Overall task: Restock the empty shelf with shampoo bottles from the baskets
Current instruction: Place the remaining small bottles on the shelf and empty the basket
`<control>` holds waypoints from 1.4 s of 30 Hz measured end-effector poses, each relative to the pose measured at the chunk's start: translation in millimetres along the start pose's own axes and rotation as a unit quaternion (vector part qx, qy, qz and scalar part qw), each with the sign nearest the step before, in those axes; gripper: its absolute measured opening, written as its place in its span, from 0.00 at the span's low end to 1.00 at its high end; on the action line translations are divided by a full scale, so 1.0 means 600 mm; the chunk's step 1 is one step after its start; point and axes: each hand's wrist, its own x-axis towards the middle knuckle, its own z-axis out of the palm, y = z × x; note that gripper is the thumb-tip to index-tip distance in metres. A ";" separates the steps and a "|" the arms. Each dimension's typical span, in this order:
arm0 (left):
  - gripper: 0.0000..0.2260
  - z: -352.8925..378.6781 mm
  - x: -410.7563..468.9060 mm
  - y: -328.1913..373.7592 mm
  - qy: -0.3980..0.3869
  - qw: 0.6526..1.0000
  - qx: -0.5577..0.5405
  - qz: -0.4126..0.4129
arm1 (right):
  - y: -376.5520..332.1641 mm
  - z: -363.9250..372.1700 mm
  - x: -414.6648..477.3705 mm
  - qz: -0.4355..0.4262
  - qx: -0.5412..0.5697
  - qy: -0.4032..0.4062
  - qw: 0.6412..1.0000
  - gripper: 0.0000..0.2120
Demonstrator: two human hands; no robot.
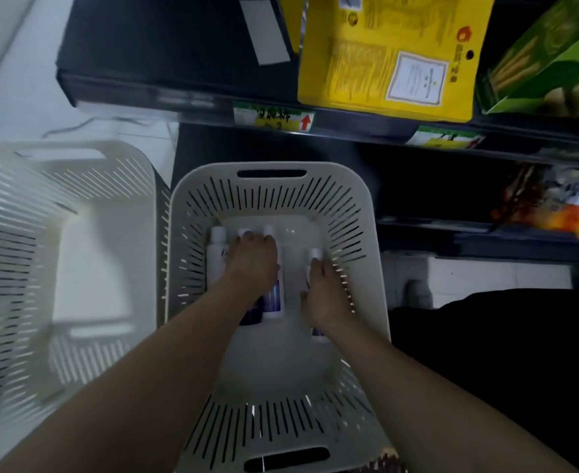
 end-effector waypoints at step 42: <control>0.20 -0.164 -0.180 -0.082 0.180 0.778 -0.591 -0.116 | -0.115 -0.062 -0.048 -0.028 0.424 0.059 0.903 0.21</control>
